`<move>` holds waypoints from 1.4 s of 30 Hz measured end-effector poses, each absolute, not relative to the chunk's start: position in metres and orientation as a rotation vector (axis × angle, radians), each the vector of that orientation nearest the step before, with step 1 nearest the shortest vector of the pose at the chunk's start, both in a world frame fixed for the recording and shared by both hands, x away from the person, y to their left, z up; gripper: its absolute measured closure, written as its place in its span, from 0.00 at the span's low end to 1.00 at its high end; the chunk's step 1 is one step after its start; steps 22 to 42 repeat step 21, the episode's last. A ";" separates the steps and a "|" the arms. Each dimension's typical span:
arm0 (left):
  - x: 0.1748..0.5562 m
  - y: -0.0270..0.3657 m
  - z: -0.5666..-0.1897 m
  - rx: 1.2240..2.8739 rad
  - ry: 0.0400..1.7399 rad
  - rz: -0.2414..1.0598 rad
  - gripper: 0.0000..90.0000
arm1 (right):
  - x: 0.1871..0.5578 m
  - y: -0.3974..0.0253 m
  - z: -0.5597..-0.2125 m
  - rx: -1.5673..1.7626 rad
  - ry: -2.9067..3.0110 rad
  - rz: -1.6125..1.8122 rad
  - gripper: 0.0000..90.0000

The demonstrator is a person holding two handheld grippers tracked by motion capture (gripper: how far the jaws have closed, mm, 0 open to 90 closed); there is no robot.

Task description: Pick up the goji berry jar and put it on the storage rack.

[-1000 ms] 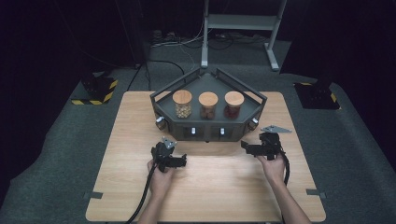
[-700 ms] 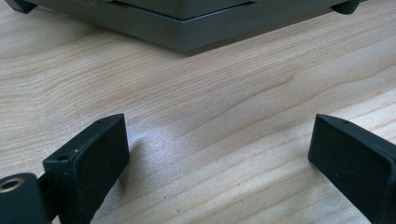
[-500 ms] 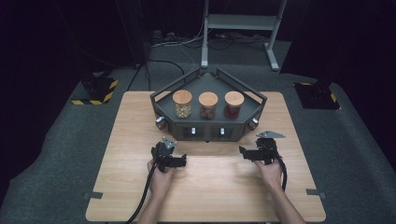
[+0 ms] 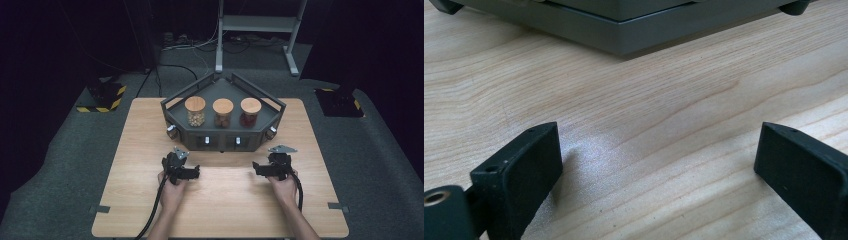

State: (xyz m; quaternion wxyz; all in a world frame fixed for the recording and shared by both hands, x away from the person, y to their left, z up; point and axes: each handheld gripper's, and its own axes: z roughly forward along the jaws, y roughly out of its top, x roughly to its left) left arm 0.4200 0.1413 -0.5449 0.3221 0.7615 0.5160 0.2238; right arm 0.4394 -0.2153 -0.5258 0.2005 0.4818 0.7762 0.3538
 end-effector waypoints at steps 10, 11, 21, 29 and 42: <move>0.420 0.141 -0.545 2.001 1.354 0.588 0.06 | 0.440 -0.212 -0.544 1.352 2.166 0.933 0.07; 0.420 0.141 -0.545 2.001 1.354 0.588 0.06 | 0.441 -0.212 -0.544 1.342 2.171 0.918 0.06; 0.420 0.141 -0.545 2.003 1.351 0.583 0.05 | 0.443 -0.212 -0.544 1.326 2.186 0.921 0.05; 0.420 0.141 -0.545 2.003 1.351 0.583 0.05 | 0.443 -0.212 -0.544 1.326 2.186 0.921 0.05; 0.420 0.141 -0.545 2.003 1.351 0.583 0.05 | 0.443 -0.212 -0.544 1.326 2.186 0.921 0.05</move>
